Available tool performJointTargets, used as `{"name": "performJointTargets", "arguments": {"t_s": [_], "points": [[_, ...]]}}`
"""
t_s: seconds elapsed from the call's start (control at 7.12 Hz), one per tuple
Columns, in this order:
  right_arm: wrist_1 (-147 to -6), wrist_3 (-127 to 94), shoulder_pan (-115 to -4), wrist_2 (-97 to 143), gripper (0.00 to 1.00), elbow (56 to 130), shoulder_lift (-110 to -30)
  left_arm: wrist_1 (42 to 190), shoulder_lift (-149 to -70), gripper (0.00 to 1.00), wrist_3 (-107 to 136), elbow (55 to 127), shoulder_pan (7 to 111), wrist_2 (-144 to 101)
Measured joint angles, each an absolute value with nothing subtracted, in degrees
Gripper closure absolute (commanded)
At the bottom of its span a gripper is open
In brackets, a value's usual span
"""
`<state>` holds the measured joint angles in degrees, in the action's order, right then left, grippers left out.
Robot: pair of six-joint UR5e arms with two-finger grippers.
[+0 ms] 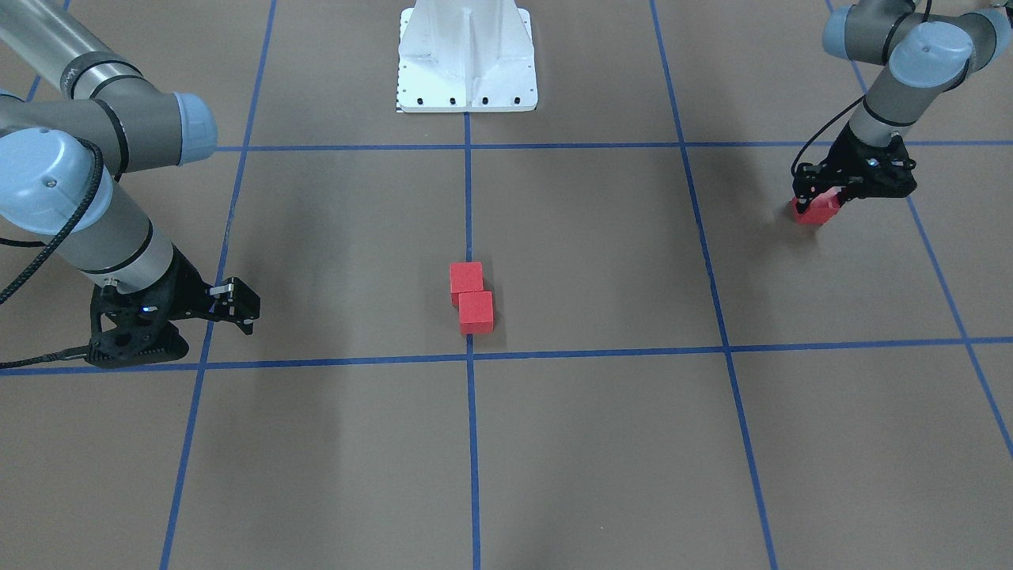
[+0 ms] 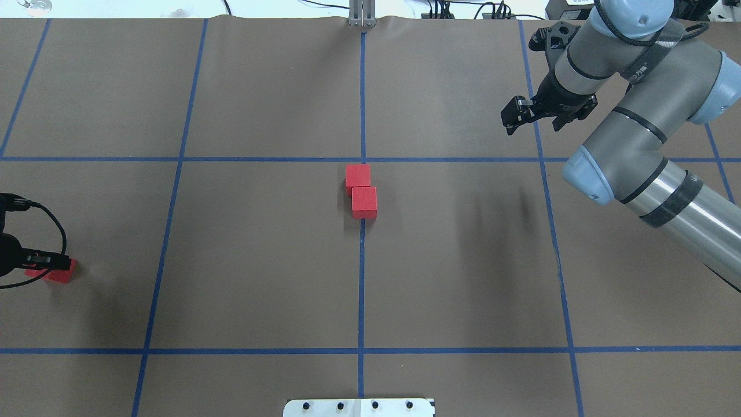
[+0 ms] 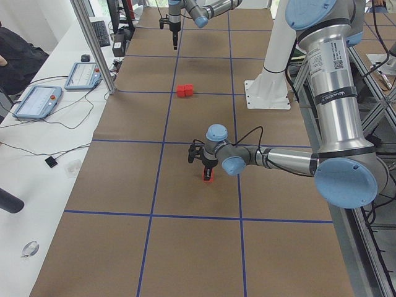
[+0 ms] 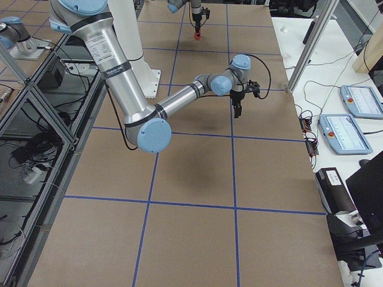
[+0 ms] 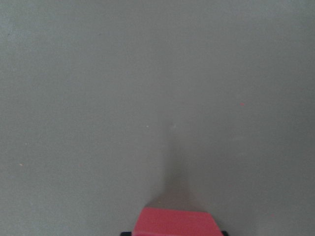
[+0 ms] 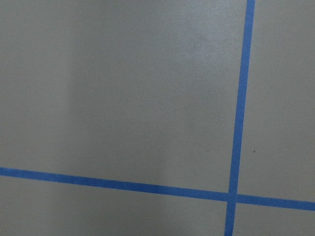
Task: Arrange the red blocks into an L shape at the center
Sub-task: 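Lower the left gripper onto the remaining red cube and grasp it, then carry the held red cube toward the two-cube pair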
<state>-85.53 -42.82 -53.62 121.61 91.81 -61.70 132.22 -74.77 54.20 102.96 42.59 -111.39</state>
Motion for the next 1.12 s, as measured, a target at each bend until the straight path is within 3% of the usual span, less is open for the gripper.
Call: {"name": "performJointTargets", "arguments": {"t_s": [0.56, 1.12], "points": [[-85.5, -42.9, -53.6, 121.9, 0.01, 92.0, -61.7, 125.4, -77.3, 1.00, 55.1, 107.4, 43.4, -112.1], [-85.0, -42.2, -53.6, 122.3, 0.01, 91.8, -62.1, 116.4, -91.5, 1.00, 88.5, 107.4, 44.0, -111.9]]}}
